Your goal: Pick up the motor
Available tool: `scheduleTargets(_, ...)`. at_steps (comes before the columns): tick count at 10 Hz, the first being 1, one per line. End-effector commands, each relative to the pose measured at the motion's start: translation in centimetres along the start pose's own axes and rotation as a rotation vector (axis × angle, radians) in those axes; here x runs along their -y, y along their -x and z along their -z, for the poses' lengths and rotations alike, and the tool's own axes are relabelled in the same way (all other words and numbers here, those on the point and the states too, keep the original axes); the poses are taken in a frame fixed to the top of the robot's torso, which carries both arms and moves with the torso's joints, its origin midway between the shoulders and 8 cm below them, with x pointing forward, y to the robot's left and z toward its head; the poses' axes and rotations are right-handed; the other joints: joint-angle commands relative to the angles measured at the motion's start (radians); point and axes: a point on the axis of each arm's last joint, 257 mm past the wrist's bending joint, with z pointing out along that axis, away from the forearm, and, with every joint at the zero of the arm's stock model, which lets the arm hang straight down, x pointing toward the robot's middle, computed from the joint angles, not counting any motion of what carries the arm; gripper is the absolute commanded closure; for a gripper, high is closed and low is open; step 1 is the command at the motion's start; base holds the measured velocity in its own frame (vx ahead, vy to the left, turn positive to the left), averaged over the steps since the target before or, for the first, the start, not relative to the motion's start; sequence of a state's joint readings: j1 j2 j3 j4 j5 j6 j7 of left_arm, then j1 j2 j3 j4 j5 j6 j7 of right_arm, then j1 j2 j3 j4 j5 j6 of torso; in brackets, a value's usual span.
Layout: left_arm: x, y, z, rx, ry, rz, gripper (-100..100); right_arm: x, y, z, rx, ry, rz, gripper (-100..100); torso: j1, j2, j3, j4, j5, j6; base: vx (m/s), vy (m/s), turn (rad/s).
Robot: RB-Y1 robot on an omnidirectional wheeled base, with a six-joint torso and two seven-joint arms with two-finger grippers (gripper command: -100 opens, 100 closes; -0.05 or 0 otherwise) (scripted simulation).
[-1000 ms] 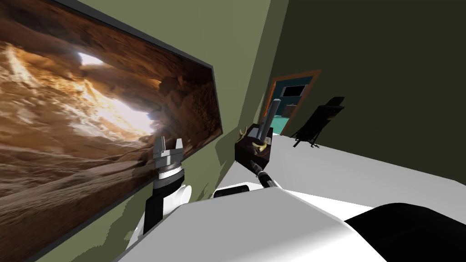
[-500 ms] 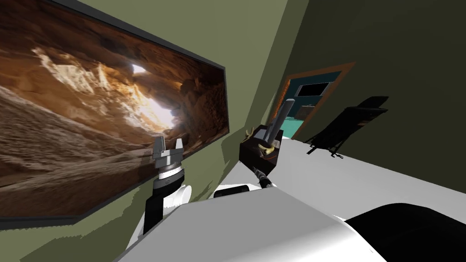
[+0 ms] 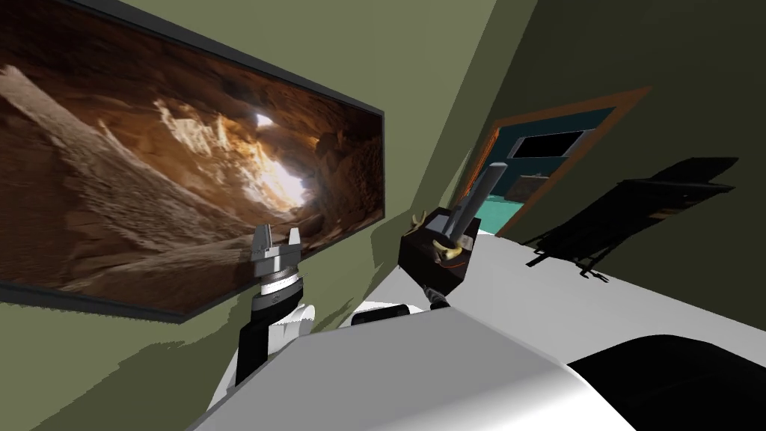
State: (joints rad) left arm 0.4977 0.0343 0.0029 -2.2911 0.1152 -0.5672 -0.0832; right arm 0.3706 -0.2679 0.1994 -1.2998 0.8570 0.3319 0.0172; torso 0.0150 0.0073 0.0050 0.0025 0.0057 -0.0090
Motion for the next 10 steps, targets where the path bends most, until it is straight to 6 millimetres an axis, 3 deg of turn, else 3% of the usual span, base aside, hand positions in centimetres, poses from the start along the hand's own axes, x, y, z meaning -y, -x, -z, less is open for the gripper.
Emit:
scheduleTargets(1,0.0,0.0,0.0,0.0,0.0,0.0,0,2.3,-1.2,0.0,-0.021,-0.067,0.047,-100,0.0,0.0,0.0,0.0,0.0,0.0,-0.007,-0.017,0.176)
scheduleTargets(3,0.0,0.0,0.0,0.0,0.0,0.0,0,5.4,-2.5,-0.1,-0.042,-0.148,0.128,-100,0.0,0.0,0.0,0.0,0.0,0.0,-0.005,-0.016,0.256)
scheduleTargets(4,0.0,0.0,0.0,0.0,0.0,0.0,0,5.4,-2.5,-0.1,-0.043,-0.149,0.128,-100,0.0,0.0,0.0,0.0,0.0,0.001,-0.001,-0.009,-0.038)
scheduleTargets(5,0.0,0.0,0.0,0.0,0.0,0.0,0,7.5,-2.7,0.0,-0.046,-0.213,0.194,-100,0.0,0.0,0.0,0.0,0.0,0.001,-0.005,-0.005,0.32)
scheduleTargets(10,0.0,0.0,0.0,0.0,0.0,0.0,0,14.0,-4.6,1.1,-0.09,-0.375,0.37,-100,0.0,-0.001,0.0,0.0,0.0,0.0,0.0,-0.019,0.213)
